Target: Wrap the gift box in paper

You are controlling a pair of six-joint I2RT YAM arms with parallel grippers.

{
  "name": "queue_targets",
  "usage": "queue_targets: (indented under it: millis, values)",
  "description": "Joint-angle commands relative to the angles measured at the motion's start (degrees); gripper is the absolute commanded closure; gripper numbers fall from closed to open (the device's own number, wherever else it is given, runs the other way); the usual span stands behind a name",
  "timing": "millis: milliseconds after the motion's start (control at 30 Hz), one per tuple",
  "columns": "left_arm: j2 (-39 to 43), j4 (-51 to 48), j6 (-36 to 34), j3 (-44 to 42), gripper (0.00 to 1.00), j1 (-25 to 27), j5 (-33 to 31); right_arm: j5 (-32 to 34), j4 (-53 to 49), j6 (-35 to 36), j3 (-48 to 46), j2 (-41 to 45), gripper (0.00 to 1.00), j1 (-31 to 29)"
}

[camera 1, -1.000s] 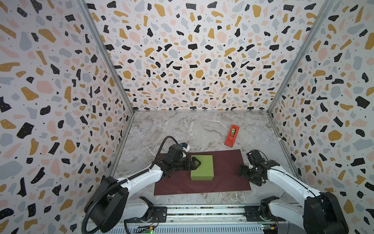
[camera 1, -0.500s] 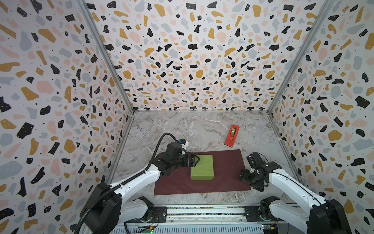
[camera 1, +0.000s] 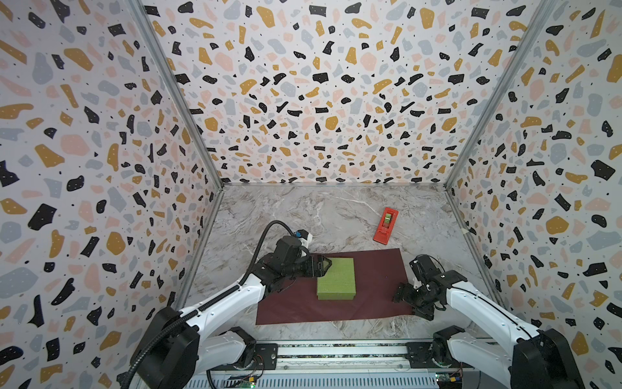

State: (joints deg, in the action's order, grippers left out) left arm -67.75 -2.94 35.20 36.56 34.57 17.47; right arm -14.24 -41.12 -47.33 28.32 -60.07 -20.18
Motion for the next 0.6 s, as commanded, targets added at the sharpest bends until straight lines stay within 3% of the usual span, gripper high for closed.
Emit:
queue_targets:
  millis: [0,567]
  values:
    - [0.86,0.64,0.19,0.93,0.09,0.24,-0.11,-3.64,3.79,0.74,-0.54,0.15,0.10,-0.29]
    - [1.65,0.14,0.24,1.15,0.09,0.24,-0.40,-6.32,16.00,9.10,0.62,7.40,0.13,-1.39]
